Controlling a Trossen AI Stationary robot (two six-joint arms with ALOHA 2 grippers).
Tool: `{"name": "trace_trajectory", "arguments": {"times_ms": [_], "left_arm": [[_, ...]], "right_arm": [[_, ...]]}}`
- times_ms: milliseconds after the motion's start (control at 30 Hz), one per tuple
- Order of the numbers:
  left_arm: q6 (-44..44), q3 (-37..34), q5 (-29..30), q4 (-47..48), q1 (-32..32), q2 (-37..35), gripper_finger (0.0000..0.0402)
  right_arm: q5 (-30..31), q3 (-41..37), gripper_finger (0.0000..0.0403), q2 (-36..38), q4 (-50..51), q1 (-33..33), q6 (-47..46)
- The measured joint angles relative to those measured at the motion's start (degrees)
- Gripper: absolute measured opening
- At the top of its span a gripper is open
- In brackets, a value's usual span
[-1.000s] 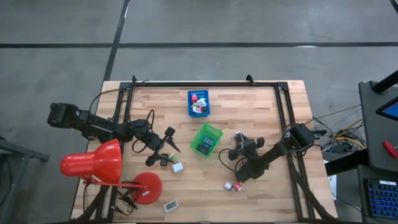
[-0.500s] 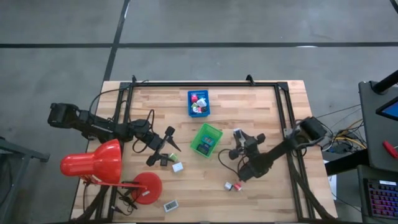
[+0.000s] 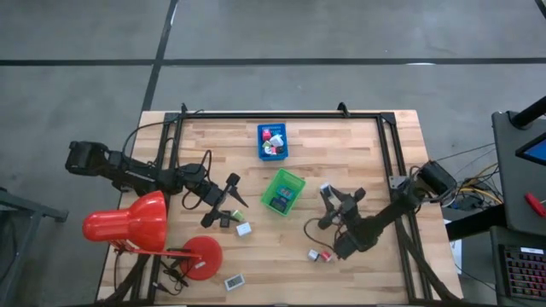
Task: Pick & Place Office items
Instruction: Put the top white digital clock into the green bin
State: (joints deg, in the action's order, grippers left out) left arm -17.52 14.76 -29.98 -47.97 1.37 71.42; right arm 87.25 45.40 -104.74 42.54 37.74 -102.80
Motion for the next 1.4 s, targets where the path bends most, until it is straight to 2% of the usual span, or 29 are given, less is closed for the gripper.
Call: {"name": "trace_trajectory", "arguments": {"times_ms": [100, 333, 433, 567, 667, 800, 900, 1000, 1067, 1267, 1333, 1400], "left_arm": [[-0.11, 0.00, 0.02, 0.00, 0.00, 0.00, 0.0250], [-0.24, 0.02, 0.02, -0.02, 0.00, 0.00, 0.0250], [-0.23, 0.02, 0.04, -0.04, 0.00, 0.03, 0.0250], [0.02, 0.02, 0.32, -0.04, 0.00, 0.04, 0.0250], [0.16, 0.02, 1.47, -0.03, 0.01, 0.03, 0.0250], [0.18, 0.02, 1.67, -0.02, 0.01, 0.03, 0.0250], [0.18, 0.02, 1.66, -0.02, 0.00, 0.04, 0.0250], [0.18, 0.00, 1.66, 0.00, 0.00, 0.02, 0.0250], [0.18, -0.02, 1.66, 0.00, 0.00, 0.04, 0.0250], [0.22, -0.05, 1.68, 0.01, 0.02, 0.04, 0.0250], [0.32, -0.07, 1.70, 0.02, 0.02, 0.04, 0.0250], [0.62, -0.07, 1.70, 0.04, 0.00, 0.04, 0.0250]], "right_arm": [[1.86, 0.85, 0.0134, 0.76, -0.03, 3.45, -0.23], [1.63, 2.10, 0.0134, 0.85, 0.03, 11.36, 0.54], [1.72, 2.21, 0.0134, 0.94, -0.07, 12.78, -1.77], [1.94, 2.93, 0.0134, 1.11, -1.42, 8.89, -1.80], [-0.52, 5.45, 0.0134, 1.09, -1.81, 3.36, 3.16], [-3.34, 9.66, 0.0134, 1.09, -5.16, -3.85, 16.01], [-5.83, 12.49, 0.0134, 1.09, -7.47, -6.93, 27.01], [-9.98, 13.98, 0.0134, 1.09, -12.46, -8.62, 37.00], [-14.97, 14.49, 0.0134, 1.09, -17.75, -10.44, 43.33], [-30.87, 13.18, 0.0134, 0.87, -45.34, -17.00, 68.63], [-39.26, 13.34, 0.0134, 1.12, -48.38, -19.82, 71.97], [-45.59, 14.55, 0.0134, 1.31, -47.00, -22.39, 73.05]]}}
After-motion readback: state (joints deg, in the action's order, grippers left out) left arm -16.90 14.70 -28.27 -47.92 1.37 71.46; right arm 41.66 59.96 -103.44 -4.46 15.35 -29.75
